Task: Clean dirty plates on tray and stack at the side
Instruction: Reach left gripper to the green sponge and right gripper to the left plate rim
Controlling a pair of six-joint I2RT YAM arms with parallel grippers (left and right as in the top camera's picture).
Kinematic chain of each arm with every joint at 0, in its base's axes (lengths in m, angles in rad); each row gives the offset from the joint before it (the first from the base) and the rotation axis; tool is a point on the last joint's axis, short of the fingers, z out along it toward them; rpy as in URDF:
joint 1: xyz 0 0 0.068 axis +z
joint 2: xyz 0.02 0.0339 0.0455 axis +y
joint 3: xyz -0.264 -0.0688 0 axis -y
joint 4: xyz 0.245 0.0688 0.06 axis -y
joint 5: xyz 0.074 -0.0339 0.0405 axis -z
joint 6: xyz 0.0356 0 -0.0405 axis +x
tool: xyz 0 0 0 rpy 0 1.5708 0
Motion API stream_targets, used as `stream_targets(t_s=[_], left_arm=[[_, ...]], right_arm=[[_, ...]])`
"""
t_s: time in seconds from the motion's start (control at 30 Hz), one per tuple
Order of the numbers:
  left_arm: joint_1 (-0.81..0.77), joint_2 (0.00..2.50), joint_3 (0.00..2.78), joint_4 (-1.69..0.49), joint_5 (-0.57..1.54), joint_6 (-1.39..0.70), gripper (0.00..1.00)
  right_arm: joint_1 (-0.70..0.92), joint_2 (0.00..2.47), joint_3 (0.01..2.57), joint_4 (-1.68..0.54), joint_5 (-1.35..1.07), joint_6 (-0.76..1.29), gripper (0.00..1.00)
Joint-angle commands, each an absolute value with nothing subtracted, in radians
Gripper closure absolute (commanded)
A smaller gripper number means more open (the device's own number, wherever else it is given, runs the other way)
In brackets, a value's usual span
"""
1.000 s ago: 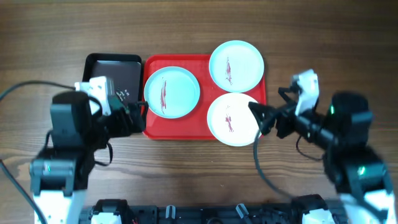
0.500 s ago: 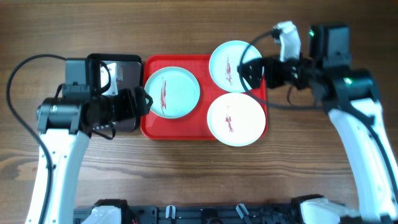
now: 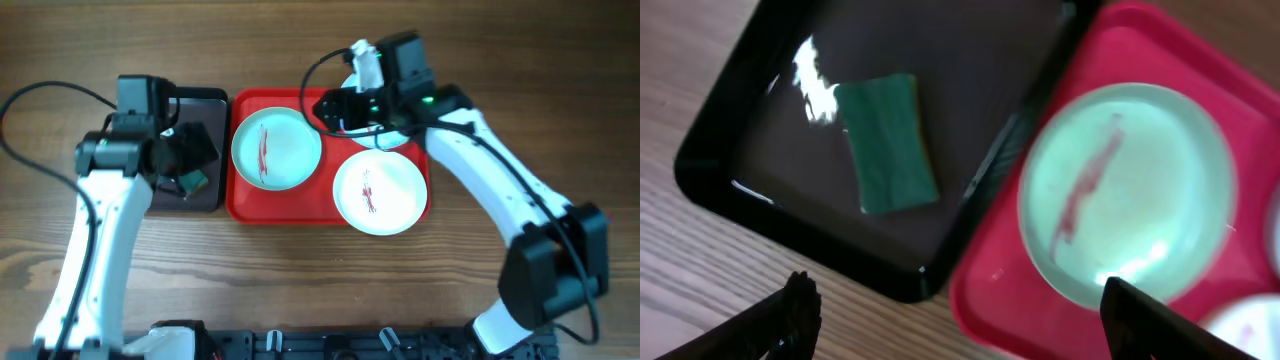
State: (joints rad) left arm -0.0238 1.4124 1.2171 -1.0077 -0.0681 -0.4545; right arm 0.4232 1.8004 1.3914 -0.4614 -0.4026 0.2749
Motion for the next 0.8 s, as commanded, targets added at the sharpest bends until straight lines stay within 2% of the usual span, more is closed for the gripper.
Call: stream_targets(t_s=[0.0, 0.1, 0.2, 0.27, 0.5, 0.67, 0.77], left_arm=[[0.0, 1.534, 1.232, -0.984, -0.152, -0.532, 0.13], [0.016, 1.607, 1.232, -0.934, -0.149, -0.506, 0.13], [0.016, 1.649, 1.232, -0.883, -0.147, -0.447, 0.13], [0.016, 1.674, 1.232, -0.854, -0.149, -0.411, 0.14], [0.022, 1.753, 1.23, -0.829, -0.163, -0.403, 0.25], [0.038, 1.826, 1.229, -0.811, -0.207, -0.396, 0.37], [0.05, 1.849, 1.229, -0.811, -0.203, -0.397, 0.38]], right_arm=[[0.453, 1.88, 1.41, -0.426, -0.336, 0.339, 0.25], [0.474, 1.927, 1.41, -0.408, -0.329, 0.346, 0.35], [0.488, 1.966, 1.41, -0.393, -0.31, 0.38, 0.39], [0.494, 1.995, 1.41, -0.38, -0.299, 0.385, 0.39], [0.493, 2.024, 1.41, -0.351, -0.277, 0.368, 0.4], [0.493, 2.024, 1.408, -0.351, -0.258, 0.366, 0.4], [0.493, 2.024, 1.407, -0.351, -0.258, 0.366, 0.4]])
